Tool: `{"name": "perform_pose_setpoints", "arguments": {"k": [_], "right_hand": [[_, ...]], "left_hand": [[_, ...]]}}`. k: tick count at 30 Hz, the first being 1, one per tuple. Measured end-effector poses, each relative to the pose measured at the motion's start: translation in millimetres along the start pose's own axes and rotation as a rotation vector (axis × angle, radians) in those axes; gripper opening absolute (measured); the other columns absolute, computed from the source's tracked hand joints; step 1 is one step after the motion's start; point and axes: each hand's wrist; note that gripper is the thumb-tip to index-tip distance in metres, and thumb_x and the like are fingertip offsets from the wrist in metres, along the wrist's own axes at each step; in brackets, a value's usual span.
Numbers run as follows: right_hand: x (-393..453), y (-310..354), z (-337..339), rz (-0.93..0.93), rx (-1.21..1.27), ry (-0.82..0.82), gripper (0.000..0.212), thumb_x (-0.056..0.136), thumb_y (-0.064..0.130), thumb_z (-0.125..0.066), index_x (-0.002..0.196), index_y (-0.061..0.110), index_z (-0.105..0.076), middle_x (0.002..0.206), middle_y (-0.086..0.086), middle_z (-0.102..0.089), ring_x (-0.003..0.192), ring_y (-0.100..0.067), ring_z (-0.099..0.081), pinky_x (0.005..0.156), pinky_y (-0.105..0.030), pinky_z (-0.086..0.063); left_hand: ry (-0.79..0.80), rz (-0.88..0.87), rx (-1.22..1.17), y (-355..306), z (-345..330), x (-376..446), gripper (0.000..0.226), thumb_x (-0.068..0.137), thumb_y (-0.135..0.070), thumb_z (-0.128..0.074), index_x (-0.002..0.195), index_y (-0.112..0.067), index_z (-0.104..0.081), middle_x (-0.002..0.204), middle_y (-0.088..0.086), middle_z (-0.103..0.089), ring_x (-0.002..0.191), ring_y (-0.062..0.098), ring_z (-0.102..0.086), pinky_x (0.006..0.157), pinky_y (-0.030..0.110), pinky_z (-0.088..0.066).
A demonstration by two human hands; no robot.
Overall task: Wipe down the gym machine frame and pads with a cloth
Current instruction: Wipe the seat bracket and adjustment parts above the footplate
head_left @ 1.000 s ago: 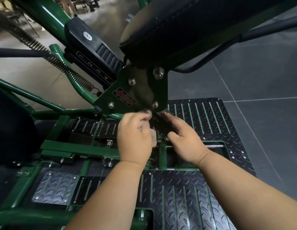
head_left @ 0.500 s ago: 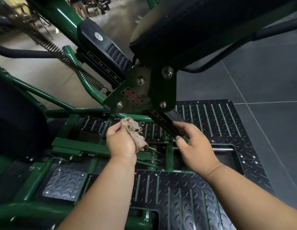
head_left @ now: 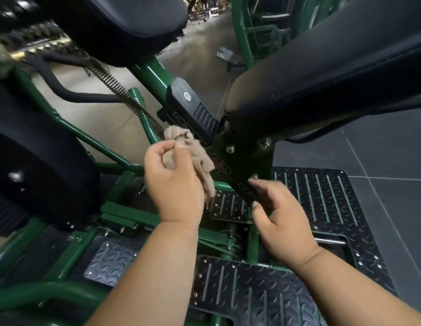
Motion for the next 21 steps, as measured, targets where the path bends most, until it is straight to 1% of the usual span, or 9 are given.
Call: {"name": "perform_pose_setpoints", "arguments": {"k": [2,4,6,8,11,14,16,19,21], "right_hand": [[12.3,10.8,2.3,0.076,-0.088,-0.053,0.059,0.092,0.017,-0.068,0.148,0.026,-0.054,0.127,0.013,-0.051,0.121,-0.001,-0.049,0.106,-0.016,-0.037],[22.4,20.1,0.0,0.112,-0.178,-0.095,0.065,0.09,0.019,-0.069,0.152,0.022,-0.051,0.132,0.001,-0.053,0.124,-0.014,-0.05,0.107,-0.026,-0.039],[26.8,24.7,-4.8,0.103,-0.224,-0.101,0.068,0.089,0.019,-0.067,0.155,0.021,-0.048,0.137,-0.007,-0.053,0.125,-0.024,-0.049,0.109,-0.037,-0.042],[28.6,24.4,-7.9,0.092,-0.208,-0.089,0.073,0.086,0.017,-0.064,0.156,0.023,-0.046,0.138,-0.009,-0.052,0.125,-0.027,-0.049,0.11,-0.039,-0.041],[28.1,21.8,-5.7,0.103,-0.201,-0.084,0.075,0.084,0.016,-0.065,0.156,0.024,-0.047,0.138,-0.008,-0.052,0.126,-0.027,-0.05,0.112,-0.035,-0.039],[28.6,23.3,-3.0,0.109,-0.227,-0.082,0.071,0.083,0.02,-0.061,0.154,0.023,-0.051,0.135,-0.009,-0.055,0.123,-0.029,-0.052,0.109,-0.038,-0.043],[32.2,25.5,-1.1,0.1,-0.236,-0.056,0.069,0.082,0.018,-0.058,0.151,0.023,-0.054,0.134,-0.01,-0.059,0.119,-0.03,-0.055,0.106,-0.04,-0.046],[35.5,26.2,1.2,0.102,-0.24,-0.036,0.066,0.081,0.017,-0.055,0.147,0.023,-0.06,0.132,-0.01,-0.064,0.115,-0.031,-0.058,0.103,-0.041,-0.049],[35.5,26.5,1.0,0.093,-0.242,-0.037,0.066,0.081,0.019,-0.053,0.146,0.025,-0.06,0.129,-0.009,-0.065,0.112,-0.031,-0.06,0.099,-0.042,-0.052]], "left_hand": [[0.097,-0.244,0.16,-14.6,0.9,14.8,0.005,0.1,-0.028,-0.066,0.099,-0.033,-0.066,0.104,-0.012,-0.068,0.091,-0.007,-0.062,0.077,0.006,-0.047],[0.205,-0.566,0.395,-19.6,-3.6,38.5,0.013,0.1,-0.027,-0.065,0.11,-0.032,-0.073,0.117,-0.011,-0.066,0.104,-0.006,-0.055,0.095,0.007,-0.039],[0.322,-0.862,0.655,-14.8,-14.8,61.3,0.023,0.1,-0.027,-0.065,0.121,-0.026,-0.075,0.125,-0.01,-0.068,0.112,0.01,-0.054,0.105,0.025,-0.039],[0.366,-1.034,0.875,-6.8,-23.7,74.0,0.024,0.098,-0.029,-0.066,0.121,-0.03,-0.074,0.122,-0.012,-0.072,0.11,0.023,-0.056,0.096,0.041,-0.041],[0.453,-1.197,1.086,-5.6,-29.2,80.1,0.017,0.09,-0.03,-0.065,0.104,-0.029,-0.076,0.101,-0.013,-0.073,0.103,0.027,-0.055,0.084,0.042,-0.035],[0.56,-1.285,1.19,-26.0,-38.2,92.9,0.011,0.081,-0.033,-0.067,0.088,-0.027,-0.074,0.086,-0.014,-0.068,0.101,0.025,-0.052,0.083,0.041,-0.028],[0.51,-1.252,1.232,-38.4,-46.5,107.1,0.015,0.084,-0.036,-0.064,0.088,-0.028,-0.075,0.083,-0.015,-0.067,0.099,0.023,-0.05,0.083,0.039,-0.026],[0.349,-1.107,1.244,-46.4,-49.8,114.2,0.017,0.089,-0.035,-0.06,0.089,-0.03,-0.076,0.081,-0.015,-0.067,0.098,0.024,-0.048,0.083,0.04,-0.023],[0.37,-1.123,1.271,-45.7,-48.0,104.7,0.011,0.086,-0.032,-0.065,0.085,-0.028,-0.075,0.078,-0.013,-0.064,0.097,0.025,-0.051,0.084,0.042,-0.027]]}}
Point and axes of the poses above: each hand's wrist, its own x-axis towards the middle knuckle, its own z-axis out of the back of the hand, y = z × x
